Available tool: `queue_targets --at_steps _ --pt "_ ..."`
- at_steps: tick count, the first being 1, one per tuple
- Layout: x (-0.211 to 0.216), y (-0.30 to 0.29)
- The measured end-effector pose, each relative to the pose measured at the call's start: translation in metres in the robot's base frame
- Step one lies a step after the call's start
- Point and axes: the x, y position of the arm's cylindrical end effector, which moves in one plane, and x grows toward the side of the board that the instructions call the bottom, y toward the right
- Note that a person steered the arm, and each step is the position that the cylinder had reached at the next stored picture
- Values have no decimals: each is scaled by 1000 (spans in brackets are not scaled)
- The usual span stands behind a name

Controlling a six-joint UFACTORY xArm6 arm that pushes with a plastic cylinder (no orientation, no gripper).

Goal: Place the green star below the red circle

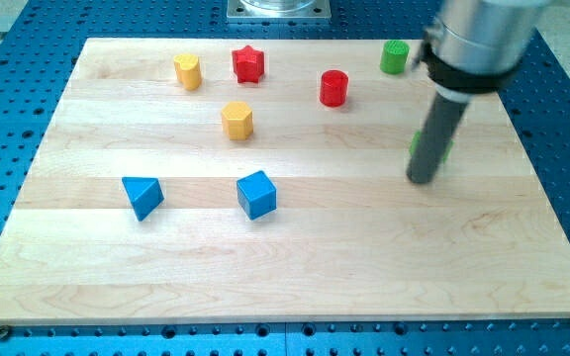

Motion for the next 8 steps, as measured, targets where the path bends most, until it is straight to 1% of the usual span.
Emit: queue_targets --at_steps 1,2,3,4,5,6,7,8 --pt "8 38" --pt "-2 68" --pt "-25 36" --pt "-28 -13" --pt "-29 -10" --pt "-65 30" --pt "-64 -19" --pt "-52 -18"
